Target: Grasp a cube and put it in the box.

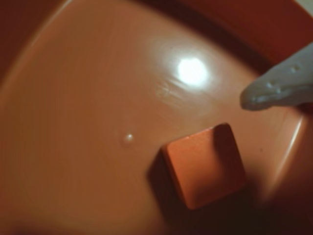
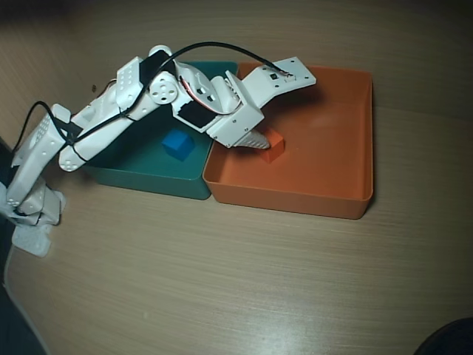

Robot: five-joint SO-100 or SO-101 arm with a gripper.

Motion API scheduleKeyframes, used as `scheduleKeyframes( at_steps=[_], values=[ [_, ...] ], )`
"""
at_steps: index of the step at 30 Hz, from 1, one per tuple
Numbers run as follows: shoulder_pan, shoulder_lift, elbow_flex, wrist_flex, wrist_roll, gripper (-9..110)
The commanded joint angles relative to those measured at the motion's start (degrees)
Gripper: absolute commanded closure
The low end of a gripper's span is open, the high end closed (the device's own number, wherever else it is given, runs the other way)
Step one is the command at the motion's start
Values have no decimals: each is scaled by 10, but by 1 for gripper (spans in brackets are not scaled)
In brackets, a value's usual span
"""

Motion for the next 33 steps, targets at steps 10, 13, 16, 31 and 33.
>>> scheduleKeyframes(
  at_steps=[10,13,16,31,33],
  values=[
    [4,22,-46,-10,4,82],
    [2,22,-46,-10,4,95],
    [0,23,-46,-10,4,107],
    [9,85,-34,-11,4,107],
    [13,109,-34,-10,4,107]
  ],
)
